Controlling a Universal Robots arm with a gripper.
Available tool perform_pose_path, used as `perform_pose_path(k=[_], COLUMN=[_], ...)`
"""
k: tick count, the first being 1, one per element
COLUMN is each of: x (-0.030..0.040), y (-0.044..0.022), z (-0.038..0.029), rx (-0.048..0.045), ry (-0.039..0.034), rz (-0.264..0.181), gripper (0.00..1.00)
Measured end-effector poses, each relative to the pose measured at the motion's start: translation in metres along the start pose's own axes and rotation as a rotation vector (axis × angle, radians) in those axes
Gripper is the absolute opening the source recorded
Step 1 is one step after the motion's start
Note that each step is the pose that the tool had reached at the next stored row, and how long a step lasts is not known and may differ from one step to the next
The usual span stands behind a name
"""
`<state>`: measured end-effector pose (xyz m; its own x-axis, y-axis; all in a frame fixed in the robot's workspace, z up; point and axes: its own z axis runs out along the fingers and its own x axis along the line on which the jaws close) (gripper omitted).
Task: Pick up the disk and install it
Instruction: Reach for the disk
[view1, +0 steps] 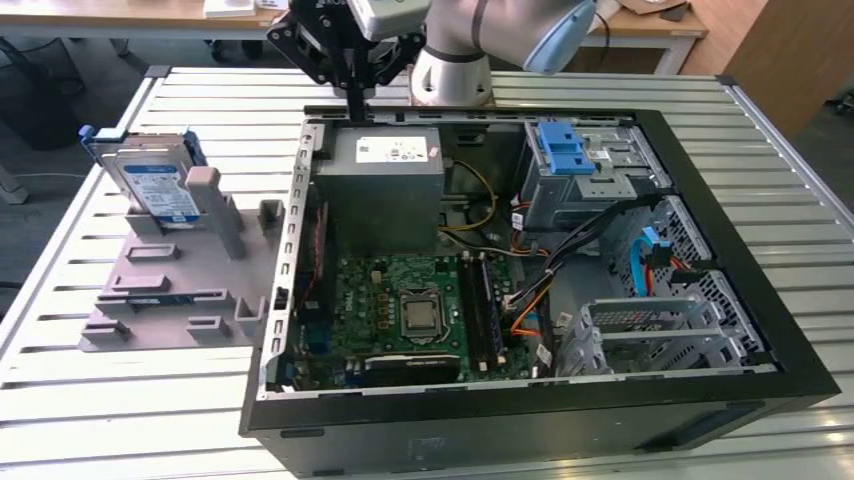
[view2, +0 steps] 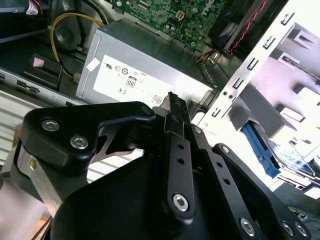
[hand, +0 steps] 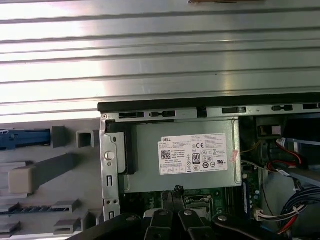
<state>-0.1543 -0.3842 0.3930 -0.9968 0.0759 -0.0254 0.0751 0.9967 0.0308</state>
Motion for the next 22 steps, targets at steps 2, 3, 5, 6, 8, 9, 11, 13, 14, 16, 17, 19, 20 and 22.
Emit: perform_pose_path(k=[2,3,5,6,8,9,11,13,14,16,17,19,20,22], x=[0.0013,0.0027,0.006,0.0075,0.0107,0.0122,0.0152,0.0179,0.0192,0.0218,0.0231,0.0259,0.0274,0.0302], y=[0.0003,0.0004,0.0005,0.0005,0.0004,0.0003,0.0002,0.0001,0.0001,0.0001,0.0001,0.0001,0.0,-0.0001], z=[0.0,0.0,-0.0001,-0.0001,-0.0001,-0.0001,-0.0002,-0.0002,-0.0002,-0.0002,-0.0002,-0.0002,-0.0003,-0.0003], rx=[0.0002,0.0002,0.0002,0.0002,0.0002,0.0001,0.0001,0.0002,0.0001,0.0001,0.0001,0.0001,0.0002,0.0002], ry=[0.0,0.0,0.0,0.0,0.0,0.0,0.0,0.0,0.0,-0.0001,0.0,0.0,0.0,0.0], rz=[0.0,0.0,0.0,0.0,0.0,0.0,0.0,0.0,0.0,0.0,0.0,0.0,0.0,0.0], gripper=[0.11,0.11,0.11,0.11,0.11,0.11,0.11,0.11,0.11,0.11,0.11,0.11,0.11,0.11])
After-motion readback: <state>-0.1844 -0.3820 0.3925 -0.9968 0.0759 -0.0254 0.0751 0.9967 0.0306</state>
